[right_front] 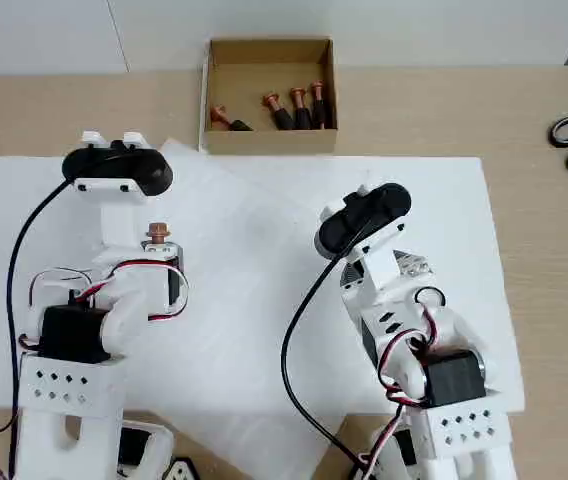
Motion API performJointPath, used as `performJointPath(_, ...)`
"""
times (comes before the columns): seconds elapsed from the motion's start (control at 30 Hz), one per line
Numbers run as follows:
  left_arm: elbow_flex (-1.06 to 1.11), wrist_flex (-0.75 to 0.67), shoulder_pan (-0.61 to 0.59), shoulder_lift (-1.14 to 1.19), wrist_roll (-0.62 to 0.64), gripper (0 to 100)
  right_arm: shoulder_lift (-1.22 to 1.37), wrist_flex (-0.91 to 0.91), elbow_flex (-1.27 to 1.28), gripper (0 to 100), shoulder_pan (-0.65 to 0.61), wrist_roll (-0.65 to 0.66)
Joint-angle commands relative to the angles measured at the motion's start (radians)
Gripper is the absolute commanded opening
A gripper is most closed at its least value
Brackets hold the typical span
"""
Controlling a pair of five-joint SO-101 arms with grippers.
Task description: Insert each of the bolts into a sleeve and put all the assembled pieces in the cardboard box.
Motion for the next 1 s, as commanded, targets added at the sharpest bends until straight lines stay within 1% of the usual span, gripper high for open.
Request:
performJointPath(0.0, -0.051, -0.003, 0.002, -0.025, 0.006, 0, 0.004, 0.005, -0.049, 0.3, -0.007, 0.008)
performJointPath(0.7, -0.05, -0.003, 0.002, -0.025, 0.006, 0, 0.004, 0.005, -0.048, 0.3, -0.008, 0.008)
performJointPath(0.97, -0.05, -0.003, 0.006, -0.025, 0.006, 0, -0.004, -0.002, -0.011, 0.3, -0.008, 0.008)
